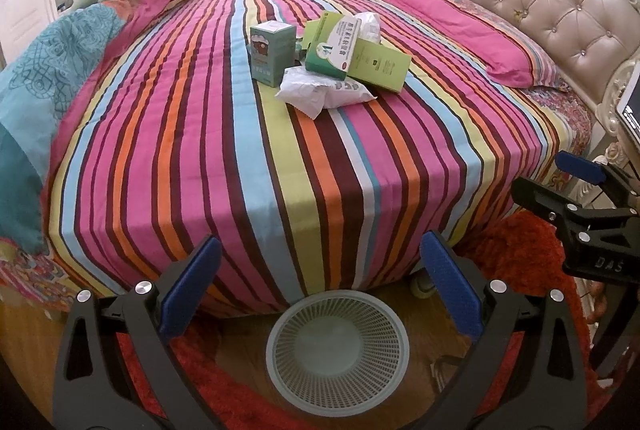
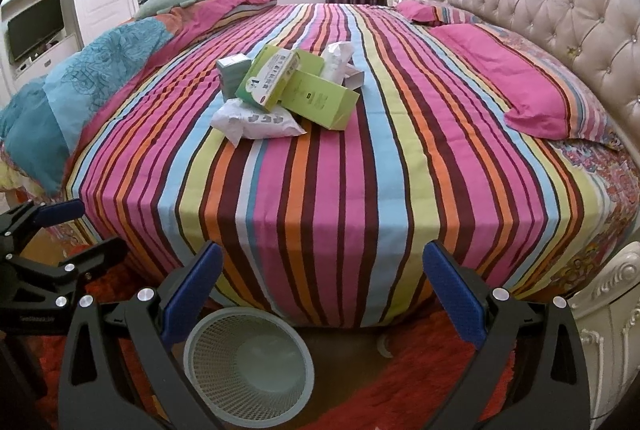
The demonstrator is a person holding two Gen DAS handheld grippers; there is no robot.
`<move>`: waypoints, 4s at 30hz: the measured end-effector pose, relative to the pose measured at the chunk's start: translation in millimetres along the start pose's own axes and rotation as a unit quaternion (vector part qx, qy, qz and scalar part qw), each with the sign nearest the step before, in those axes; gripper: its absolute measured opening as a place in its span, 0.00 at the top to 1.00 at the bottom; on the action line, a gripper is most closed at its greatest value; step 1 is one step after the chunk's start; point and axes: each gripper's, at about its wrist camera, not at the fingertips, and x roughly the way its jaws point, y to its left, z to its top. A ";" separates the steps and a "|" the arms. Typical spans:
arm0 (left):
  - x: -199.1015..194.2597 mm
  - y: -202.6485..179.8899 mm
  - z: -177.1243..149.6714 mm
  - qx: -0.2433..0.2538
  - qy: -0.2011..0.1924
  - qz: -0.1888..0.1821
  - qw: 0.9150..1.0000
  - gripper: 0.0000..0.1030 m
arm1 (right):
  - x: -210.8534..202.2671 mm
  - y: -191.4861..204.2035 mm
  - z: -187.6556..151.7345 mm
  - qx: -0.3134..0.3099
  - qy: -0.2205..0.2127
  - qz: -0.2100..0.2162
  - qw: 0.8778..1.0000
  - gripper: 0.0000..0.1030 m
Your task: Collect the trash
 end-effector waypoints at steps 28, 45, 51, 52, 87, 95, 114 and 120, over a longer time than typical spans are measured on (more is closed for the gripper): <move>13.2 2.8 -3.9 -0.013 0.049 -0.017 0.999 0.06 | 7.5 1.4 -5.1 -0.005 0.011 0.006 1.000 0.07; 34.8 15.2 -5.2 -0.028 0.075 -0.005 0.997 0.06 | 27.7 -4.8 -6.2 -0.008 0.028 0.016 0.999 0.07; 45.1 13.6 9.5 -0.020 0.071 -0.013 0.997 0.06 | 40.5 -8.8 2.9 -0.022 0.037 0.017 0.999 0.07; 46.8 13.5 12.1 -0.019 0.071 -0.013 0.997 0.06 | 43.1 -10.0 6.6 -0.025 0.036 0.017 0.999 0.07; 181.5 -16.9 179.3 0.022 0.061 -0.006 0.998 0.06 | 192.0 -63.5 145.8 -0.094 0.078 0.182 0.976 0.07; 202.2 -10.9 184.3 0.023 0.078 -0.016 0.997 0.06 | 216.8 -66.6 153.0 -0.090 0.114 0.234 0.961 0.07; 174.6 19.0 177.7 -0.033 0.065 -0.076 0.994 0.48 | 177.0 -67.3 138.8 -0.054 0.083 0.182 0.978 0.52; 133.3 23.7 154.4 -0.046 0.051 -0.101 0.993 0.48 | 150.4 -80.1 123.5 -0.037 0.091 0.167 0.981 0.52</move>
